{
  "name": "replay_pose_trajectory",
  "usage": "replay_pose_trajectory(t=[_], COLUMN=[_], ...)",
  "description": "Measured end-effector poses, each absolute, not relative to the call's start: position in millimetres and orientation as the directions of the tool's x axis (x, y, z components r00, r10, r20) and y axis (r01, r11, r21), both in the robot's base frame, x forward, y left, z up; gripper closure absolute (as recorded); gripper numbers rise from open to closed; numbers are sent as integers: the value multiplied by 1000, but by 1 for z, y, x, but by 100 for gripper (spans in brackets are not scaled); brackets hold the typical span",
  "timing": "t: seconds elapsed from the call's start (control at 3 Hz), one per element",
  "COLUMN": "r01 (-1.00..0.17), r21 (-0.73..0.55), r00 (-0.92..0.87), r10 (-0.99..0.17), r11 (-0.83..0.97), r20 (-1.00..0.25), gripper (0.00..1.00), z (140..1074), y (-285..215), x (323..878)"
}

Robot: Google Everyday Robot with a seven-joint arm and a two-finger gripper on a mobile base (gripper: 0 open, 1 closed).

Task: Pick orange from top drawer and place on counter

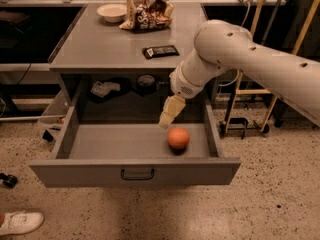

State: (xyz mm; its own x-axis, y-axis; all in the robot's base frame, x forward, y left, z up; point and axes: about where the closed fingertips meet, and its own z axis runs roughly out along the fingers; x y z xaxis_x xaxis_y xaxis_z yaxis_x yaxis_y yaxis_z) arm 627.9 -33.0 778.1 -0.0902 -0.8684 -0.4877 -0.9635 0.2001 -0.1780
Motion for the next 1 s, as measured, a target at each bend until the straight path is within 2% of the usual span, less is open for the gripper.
replay_pose_trajectory(t=[1.0], r01=[-927], r21=[-201], r00=[-197], r10=[-867], r11=[317], r20=[-458], gripper=[0], z=[677], y=[-119], x=[643])
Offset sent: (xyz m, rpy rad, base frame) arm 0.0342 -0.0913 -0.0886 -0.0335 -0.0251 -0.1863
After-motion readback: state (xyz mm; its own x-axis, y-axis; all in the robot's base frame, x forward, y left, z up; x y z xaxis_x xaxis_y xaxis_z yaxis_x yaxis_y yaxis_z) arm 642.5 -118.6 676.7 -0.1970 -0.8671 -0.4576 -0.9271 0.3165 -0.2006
